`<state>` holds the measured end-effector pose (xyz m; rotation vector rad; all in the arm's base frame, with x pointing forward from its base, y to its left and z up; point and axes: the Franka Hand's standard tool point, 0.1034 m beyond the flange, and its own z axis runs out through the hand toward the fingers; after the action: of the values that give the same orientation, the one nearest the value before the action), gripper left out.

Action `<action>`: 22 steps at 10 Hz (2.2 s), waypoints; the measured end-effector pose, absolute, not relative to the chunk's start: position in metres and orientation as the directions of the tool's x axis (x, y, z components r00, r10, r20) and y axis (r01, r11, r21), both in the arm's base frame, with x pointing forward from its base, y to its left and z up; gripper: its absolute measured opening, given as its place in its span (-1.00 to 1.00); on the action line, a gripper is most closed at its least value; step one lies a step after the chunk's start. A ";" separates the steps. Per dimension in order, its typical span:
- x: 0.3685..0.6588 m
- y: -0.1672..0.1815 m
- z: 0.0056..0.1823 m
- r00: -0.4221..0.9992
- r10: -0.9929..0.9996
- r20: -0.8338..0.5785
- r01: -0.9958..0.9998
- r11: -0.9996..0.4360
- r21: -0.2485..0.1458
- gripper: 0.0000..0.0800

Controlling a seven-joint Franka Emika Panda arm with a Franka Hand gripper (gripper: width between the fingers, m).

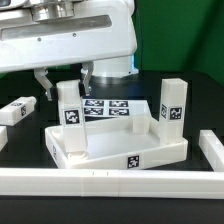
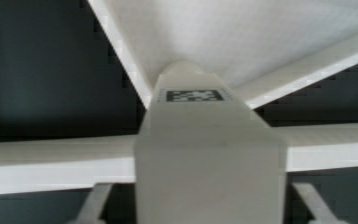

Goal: Assemble desk

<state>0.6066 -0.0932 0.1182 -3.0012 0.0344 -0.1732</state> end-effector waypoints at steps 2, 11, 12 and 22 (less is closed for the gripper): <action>0.608 -0.090 0.118 0.992 -0.058 0.112 -0.043 -0.990 -0.138 -0.27; 0.616 -0.082 0.118 0.932 -0.351 0.084 -0.334 -0.927 -0.169 -0.27; 0.616 -0.082 0.118 0.912 -0.404 0.075 -0.387 -0.905 -0.174 -0.27; 0.616 -0.073 0.118 0.795 -0.606 0.028 -0.591 -0.785 -0.187 0.36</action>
Offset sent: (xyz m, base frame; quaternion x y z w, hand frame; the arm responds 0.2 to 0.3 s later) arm 0.0131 0.0074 -0.0045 -0.0221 -0.0053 0.0304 0.9993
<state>0.6164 -0.0731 0.1181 -2.8147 0.9457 -0.1288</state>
